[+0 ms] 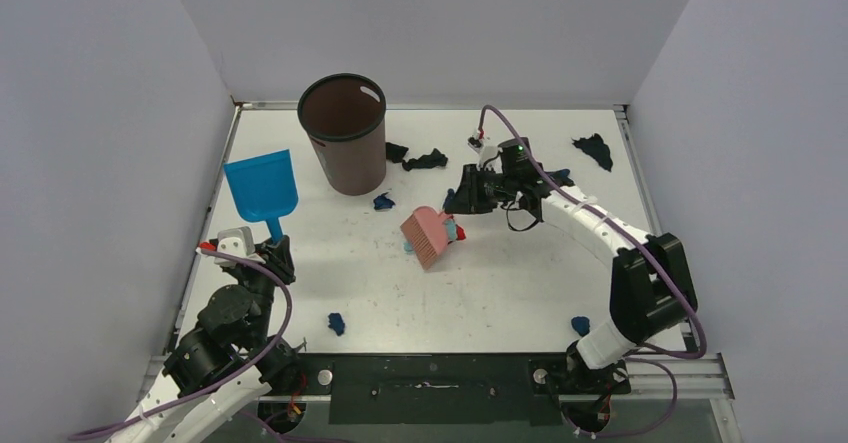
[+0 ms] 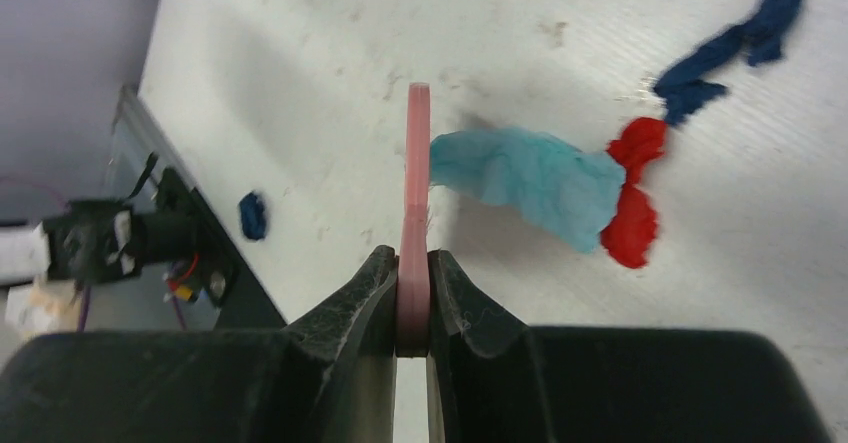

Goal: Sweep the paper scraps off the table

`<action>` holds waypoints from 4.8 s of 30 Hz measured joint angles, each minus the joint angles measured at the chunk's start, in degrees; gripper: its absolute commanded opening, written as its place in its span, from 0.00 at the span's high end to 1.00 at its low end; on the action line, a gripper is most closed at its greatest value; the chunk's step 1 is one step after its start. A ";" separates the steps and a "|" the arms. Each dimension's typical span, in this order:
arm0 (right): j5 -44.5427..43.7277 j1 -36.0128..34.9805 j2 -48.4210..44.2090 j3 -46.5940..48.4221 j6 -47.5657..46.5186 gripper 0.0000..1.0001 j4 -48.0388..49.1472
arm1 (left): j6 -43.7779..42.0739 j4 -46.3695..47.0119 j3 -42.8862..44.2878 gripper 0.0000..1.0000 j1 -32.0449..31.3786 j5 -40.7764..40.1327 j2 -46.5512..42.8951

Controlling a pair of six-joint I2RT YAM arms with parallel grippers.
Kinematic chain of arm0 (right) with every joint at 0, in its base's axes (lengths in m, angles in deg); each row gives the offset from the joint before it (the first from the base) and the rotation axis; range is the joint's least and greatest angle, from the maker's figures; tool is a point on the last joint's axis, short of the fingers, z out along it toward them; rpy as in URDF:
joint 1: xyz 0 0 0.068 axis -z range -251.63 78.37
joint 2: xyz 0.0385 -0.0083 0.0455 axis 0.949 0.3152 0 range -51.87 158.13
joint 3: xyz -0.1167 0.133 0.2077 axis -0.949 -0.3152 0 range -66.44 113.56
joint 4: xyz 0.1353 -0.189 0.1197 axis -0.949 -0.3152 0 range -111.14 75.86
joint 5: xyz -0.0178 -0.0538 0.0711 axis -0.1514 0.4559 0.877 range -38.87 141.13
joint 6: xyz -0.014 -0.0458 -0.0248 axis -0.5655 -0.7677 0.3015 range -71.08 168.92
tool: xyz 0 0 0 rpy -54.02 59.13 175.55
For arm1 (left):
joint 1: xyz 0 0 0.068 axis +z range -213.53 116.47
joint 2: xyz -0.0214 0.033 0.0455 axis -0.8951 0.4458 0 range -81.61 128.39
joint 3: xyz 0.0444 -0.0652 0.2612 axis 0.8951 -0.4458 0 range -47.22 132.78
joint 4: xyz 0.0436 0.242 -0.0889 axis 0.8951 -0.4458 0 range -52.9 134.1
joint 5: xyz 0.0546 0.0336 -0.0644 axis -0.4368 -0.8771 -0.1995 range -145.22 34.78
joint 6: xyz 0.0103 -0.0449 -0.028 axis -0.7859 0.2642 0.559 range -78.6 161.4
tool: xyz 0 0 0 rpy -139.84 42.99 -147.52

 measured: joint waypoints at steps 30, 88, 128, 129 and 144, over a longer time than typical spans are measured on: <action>7.48 -30.84 23.78 25.03 -3.54 0.95 -9.16 | -0.52 0.24 0.00 1.00 0.72 1.31 0.70; -26.80 4.00 16.81 34.95 -33.18 0.95 -27.45 | 0.98 -25.20 26.82 1.00 -5.86 44.30 65.57; -9.03 -9.16 14.23 34.75 -29.31 0.95 -37.24 | -0.35 -5.73 22.64 1.00 -5.40 45.29 78.34; -8.70 -8.52 14.23 35.39 -29.33 0.95 -37.68 | -0.37 -4.76 21.88 1.00 -5.88 44.59 77.44; -1.44 5.16 7.91 40.24 -31.80 0.95 -43.45 | -0.42 4.09 17.88 1.00 -7.56 39.50 69.99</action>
